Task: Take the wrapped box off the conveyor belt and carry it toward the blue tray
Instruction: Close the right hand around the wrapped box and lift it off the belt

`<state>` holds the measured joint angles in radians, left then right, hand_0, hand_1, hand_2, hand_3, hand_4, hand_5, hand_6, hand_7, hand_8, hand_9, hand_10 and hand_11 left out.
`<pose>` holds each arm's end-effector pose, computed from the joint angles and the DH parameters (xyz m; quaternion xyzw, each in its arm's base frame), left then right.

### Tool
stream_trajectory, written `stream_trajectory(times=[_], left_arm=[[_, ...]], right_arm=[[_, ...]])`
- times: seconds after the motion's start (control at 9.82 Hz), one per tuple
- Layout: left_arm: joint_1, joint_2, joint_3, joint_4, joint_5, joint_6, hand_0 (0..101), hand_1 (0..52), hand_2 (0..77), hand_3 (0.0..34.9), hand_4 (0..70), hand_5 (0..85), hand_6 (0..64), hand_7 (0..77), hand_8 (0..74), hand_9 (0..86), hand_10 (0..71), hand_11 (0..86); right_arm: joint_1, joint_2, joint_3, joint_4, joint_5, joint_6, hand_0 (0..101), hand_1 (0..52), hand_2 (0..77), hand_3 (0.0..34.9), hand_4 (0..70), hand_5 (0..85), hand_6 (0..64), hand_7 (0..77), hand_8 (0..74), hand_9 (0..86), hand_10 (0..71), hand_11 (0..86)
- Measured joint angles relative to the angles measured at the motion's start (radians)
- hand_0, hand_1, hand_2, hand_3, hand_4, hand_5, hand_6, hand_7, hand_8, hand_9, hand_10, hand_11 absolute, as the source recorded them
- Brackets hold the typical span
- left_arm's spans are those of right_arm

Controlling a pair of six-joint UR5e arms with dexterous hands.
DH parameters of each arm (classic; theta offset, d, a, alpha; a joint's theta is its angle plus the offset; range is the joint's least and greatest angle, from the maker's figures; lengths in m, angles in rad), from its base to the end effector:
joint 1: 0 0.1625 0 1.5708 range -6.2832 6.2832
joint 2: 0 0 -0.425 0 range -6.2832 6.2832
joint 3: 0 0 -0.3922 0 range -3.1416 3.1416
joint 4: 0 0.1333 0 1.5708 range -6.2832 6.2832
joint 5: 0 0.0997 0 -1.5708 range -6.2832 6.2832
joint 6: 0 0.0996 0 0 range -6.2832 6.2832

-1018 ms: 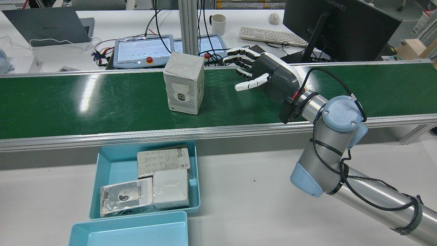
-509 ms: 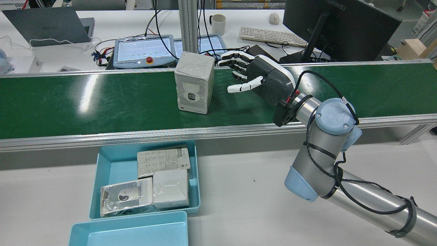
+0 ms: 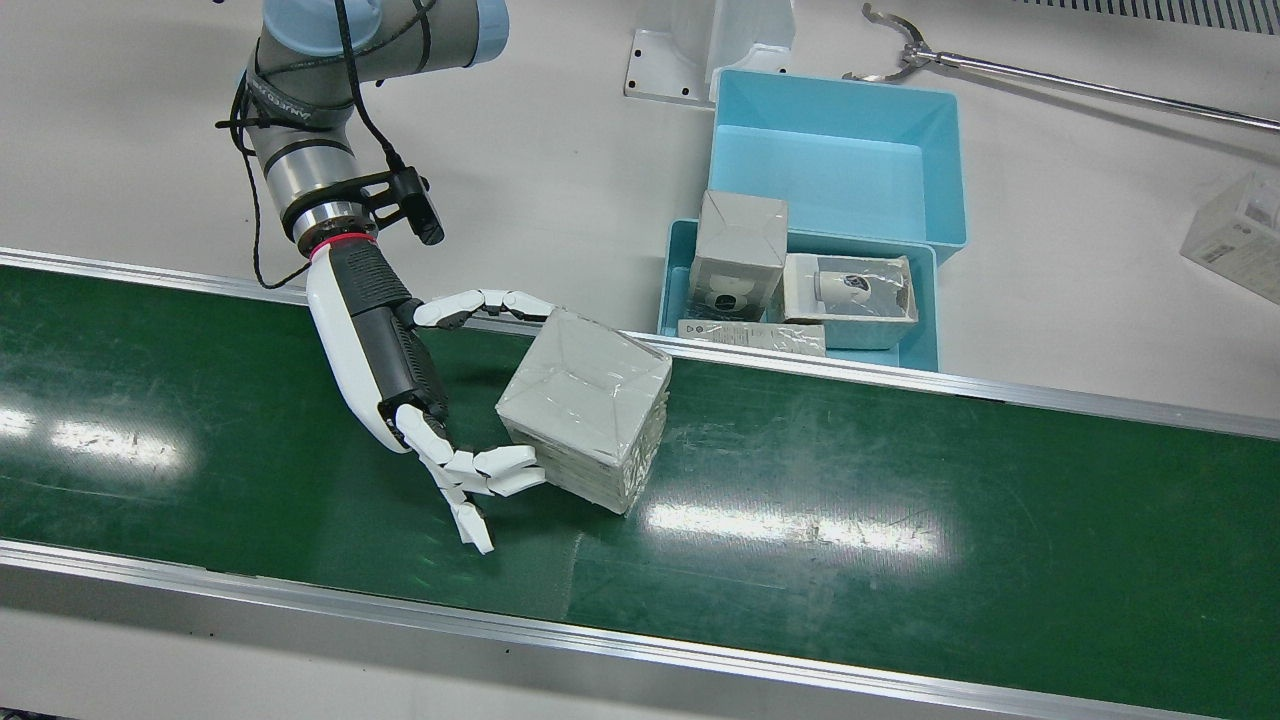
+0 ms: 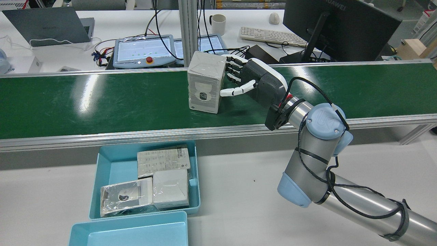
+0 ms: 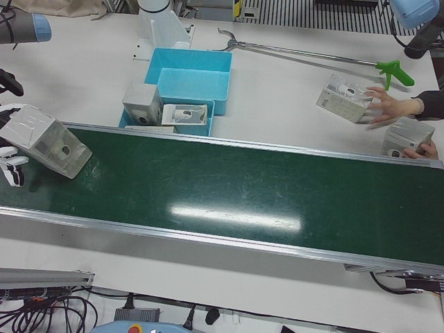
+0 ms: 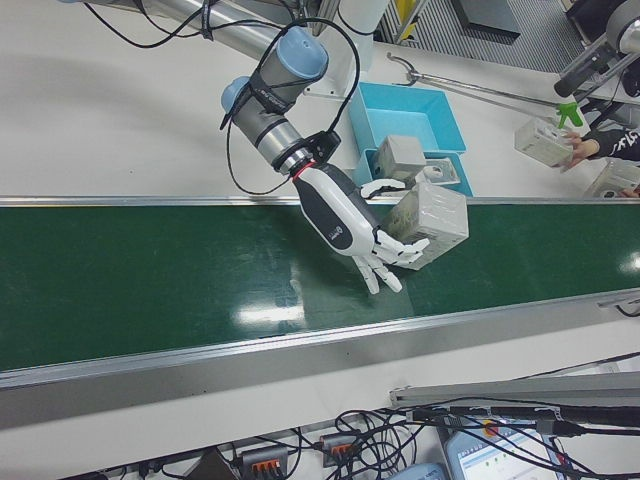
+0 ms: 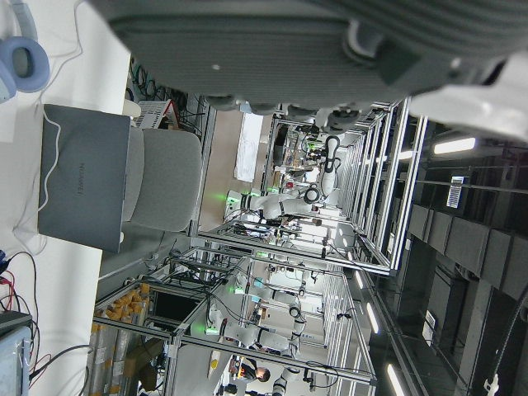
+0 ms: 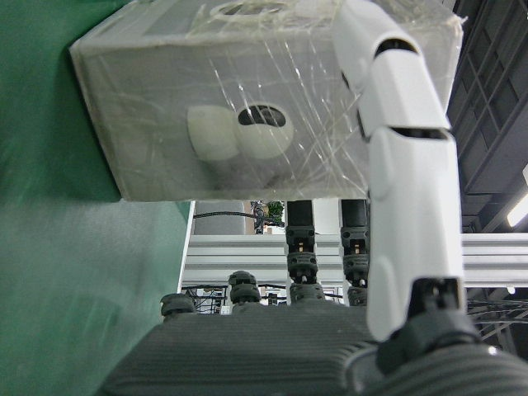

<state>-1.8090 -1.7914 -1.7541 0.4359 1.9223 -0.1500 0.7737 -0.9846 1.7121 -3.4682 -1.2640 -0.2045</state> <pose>-0.2246 -0.5052 0.5257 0.0953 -0.6899 0.7174 0.0171 -0.3539 -0.5741 0.3105 -0.1599 -0.8127 0.5398 0.1502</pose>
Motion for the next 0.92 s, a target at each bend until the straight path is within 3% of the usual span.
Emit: stream_trajectory(times=[0.71,0.92], left_arm=[[0.0,0.0,0.0,0.0,0.0,0.0,0,0.0,0.5,0.0,0.0,1.1,0.0,0.5,0.5,0.0,0.0,0.0],[0.0,0.0,0.0,0.0,0.0,0.0,0,0.0,0.5,0.0,0.0,1.1,0.0,0.0,0.0,0.0,0.5,0.0]], right_arm=[[-0.007,0.013,-0.002,-0.001,0.019,-0.003,50,18.5,21.3,20.3,14.2,31.1,7.6,29.5,1.6,8.2,0.0,1.6],[-0.007,0.013,-0.003,-0.006,0.021,-0.003,50,19.1,24.5,23.0,14.2,31.1,7.1,28.9,1.6,8.2,0.0,1.6]])
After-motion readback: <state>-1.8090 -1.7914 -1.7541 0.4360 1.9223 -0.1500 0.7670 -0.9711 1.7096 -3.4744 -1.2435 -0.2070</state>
